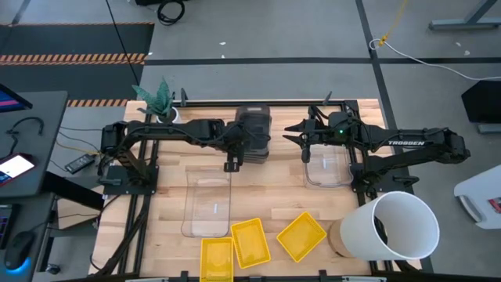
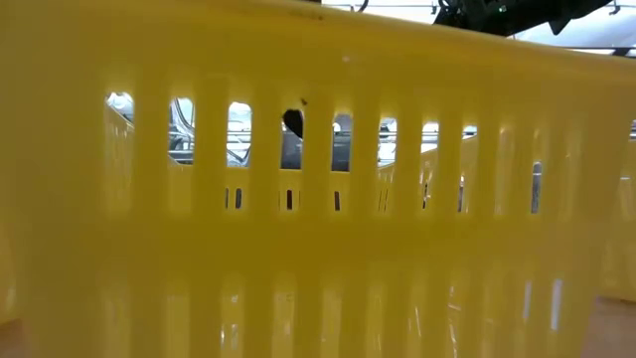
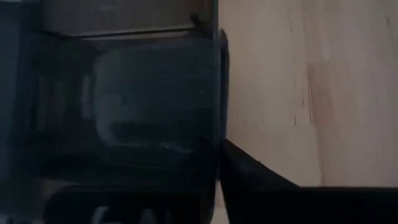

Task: Stack baskets by color
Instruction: Stack the black bin on top of the stacked black bins, then stack the transparent bin on top of the stacked transparent bins

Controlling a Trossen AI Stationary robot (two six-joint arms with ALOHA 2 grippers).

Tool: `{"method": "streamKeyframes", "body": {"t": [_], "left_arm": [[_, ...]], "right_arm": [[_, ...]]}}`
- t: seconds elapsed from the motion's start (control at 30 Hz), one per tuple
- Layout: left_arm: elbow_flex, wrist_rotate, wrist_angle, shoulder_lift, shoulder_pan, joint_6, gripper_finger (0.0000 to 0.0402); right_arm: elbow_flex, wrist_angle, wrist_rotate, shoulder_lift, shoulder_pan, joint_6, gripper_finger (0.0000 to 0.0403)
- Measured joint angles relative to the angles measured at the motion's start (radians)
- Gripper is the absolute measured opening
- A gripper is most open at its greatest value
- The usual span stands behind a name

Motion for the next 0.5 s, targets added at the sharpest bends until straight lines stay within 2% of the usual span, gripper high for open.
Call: {"method": "streamKeyframes", "body": {"t": [0.3, 0.5], "left_arm": [[0.000, -0.023, 0.012, 0.000, 0.000, 0.000, 0.0144], [-0.001, -0.014, -0.066, -0.051, -0.010, -0.007, 0.0167]], "right_arm": [[0.000, -0.002, 0.000, 0.000, 0.000, 0.000, 0.0114], [0.000, -0.007, 0.000, 0.000, 0.000, 0.000, 0.0114]]}}
